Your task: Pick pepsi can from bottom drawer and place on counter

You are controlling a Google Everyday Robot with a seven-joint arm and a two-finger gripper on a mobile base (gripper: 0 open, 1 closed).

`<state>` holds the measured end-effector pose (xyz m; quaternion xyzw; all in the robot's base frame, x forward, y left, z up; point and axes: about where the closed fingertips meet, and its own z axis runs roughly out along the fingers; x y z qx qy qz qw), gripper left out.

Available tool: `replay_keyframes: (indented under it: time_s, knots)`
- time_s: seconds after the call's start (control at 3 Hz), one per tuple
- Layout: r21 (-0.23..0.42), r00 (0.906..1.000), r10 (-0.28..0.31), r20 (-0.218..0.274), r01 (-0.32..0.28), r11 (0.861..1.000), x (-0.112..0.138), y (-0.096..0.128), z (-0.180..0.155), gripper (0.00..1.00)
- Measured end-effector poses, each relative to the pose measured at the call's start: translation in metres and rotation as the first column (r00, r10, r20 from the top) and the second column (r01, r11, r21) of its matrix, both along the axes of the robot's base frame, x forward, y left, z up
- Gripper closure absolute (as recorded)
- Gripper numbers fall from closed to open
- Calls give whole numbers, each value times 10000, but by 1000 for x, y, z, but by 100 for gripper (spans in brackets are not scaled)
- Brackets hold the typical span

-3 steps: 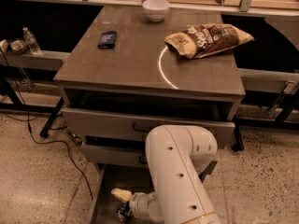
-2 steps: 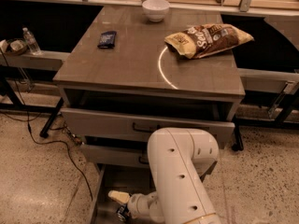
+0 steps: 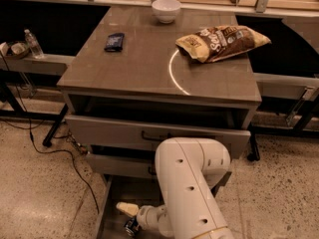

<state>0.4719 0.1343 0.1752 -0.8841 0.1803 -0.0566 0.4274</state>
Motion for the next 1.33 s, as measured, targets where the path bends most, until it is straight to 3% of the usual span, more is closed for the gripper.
replay_keyframes:
  time_s: [0.67,1.0,1.33]
  knots:
    - [-415,9984,-572,16,572,9975,9,-14,-13,0]
    - [-598,9964,-810,-240,794,9950,8,-16,-24,13]
    - [-790,9930,-1029,-579,982,9920,2,-16,-35,45]
